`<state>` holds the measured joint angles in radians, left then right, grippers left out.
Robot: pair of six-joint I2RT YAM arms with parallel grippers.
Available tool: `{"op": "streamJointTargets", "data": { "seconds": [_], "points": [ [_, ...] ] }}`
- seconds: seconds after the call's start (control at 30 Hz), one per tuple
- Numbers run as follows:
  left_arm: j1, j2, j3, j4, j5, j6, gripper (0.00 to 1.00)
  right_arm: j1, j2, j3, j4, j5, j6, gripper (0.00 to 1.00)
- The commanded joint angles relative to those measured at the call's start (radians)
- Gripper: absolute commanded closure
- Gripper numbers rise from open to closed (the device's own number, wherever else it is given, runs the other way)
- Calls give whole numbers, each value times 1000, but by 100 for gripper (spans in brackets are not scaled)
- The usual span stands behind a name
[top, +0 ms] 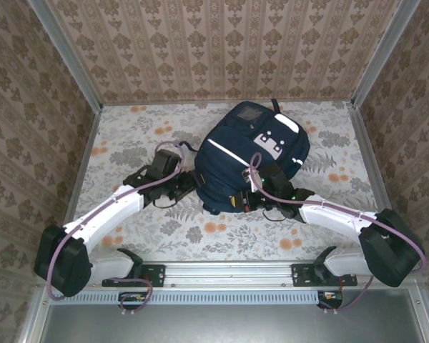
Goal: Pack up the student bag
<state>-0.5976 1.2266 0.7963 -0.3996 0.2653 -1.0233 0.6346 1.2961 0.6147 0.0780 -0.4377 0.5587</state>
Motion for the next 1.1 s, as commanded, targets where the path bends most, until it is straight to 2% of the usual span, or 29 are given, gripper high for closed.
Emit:
{"op": "streamJointTargets", "data": {
  "seconds": [0.0, 0.4, 0.47, 0.6, 0.63, 0.9, 1.07],
  "points": [
    [-13, 19, -50, 94, -3, -94, 45, 2, 2, 1, 90, -47, 45, 100],
    [-55, 271, 48, 205, 1, -80, 53, 6, 4, 7, 80, -61, 55, 100],
    [-55, 299, 55, 208, 0, -71, 62, 7, 2, 9, 68, -57, 50, 100],
    [-24, 281, 57, 174, -21, -19, 96, 7, -1, 40, -66, -24, -33, 100],
    [-12, 264, 58, 157, -33, 2, 100, 7, -4, 43, -88, -19, -50, 100],
    [162, 100, 7, 64, -48, 73, 100, 7, -16, 42, -189, 34, -123, 100],
    [221, 43, -5, 35, -31, 83, 100, 7, -11, 43, -227, 181, -137, 100]
  ]
}}
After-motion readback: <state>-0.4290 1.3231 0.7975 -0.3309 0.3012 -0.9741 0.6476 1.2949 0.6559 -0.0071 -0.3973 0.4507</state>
